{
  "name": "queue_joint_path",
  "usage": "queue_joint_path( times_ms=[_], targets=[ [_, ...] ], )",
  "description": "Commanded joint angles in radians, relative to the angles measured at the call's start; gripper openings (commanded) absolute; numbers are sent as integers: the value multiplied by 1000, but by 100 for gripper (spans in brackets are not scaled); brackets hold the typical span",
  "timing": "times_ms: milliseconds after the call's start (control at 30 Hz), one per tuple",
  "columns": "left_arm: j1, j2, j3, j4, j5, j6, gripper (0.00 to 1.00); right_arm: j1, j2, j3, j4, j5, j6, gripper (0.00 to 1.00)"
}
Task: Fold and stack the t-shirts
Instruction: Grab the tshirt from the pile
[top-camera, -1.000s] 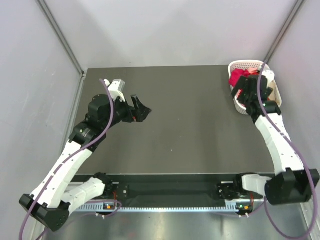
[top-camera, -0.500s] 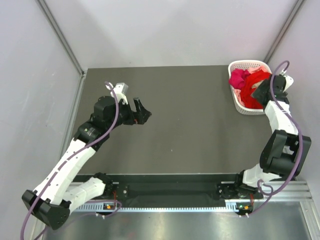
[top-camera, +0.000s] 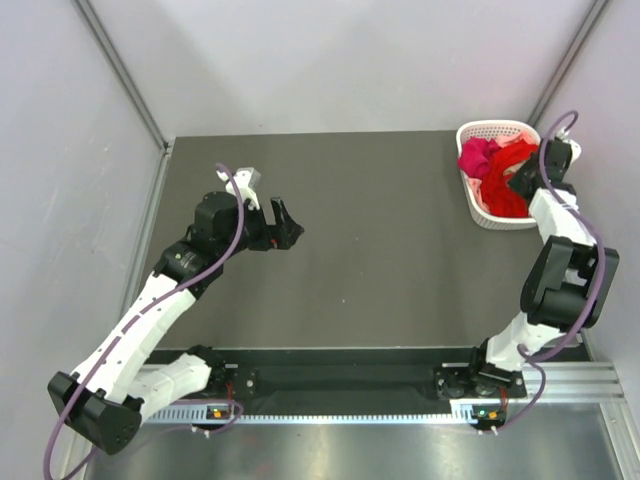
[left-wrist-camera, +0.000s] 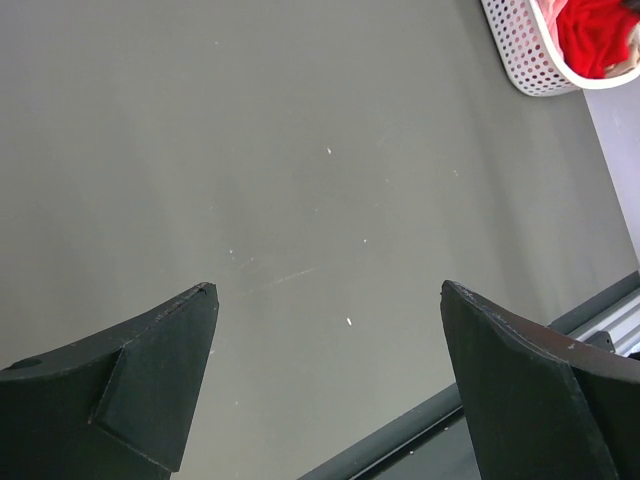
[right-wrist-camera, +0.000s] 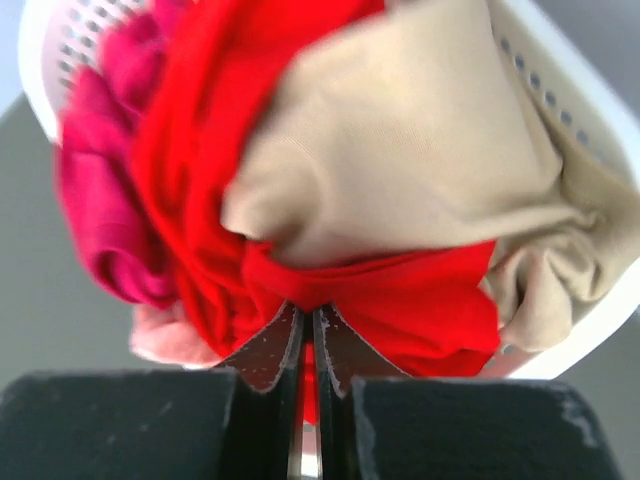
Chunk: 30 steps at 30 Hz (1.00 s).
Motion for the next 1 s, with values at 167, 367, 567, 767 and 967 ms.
queue_joint_path(
  times_ms=[167, 367, 567, 767, 967],
  targets=[
    [1, 2, 12, 30, 7, 1, 96, -15, -190, 281, -44, 19, -27, 0],
    [2, -2, 13, 48, 24, -28, 97, -22, -274, 401, -41, -33, -21, 0],
    [17, 71, 47, 32, 107, -49, 93, -4, -314, 547, -27, -417, 83, 0],
    [101, 88, 84, 19, 153, -100, 93, 134, -351, 657, -68, -514, 86, 0],
    [149, 97, 134, -7, 199, -122, 92, 203, -351, 762, -96, -461, 77, 0]
  ],
)
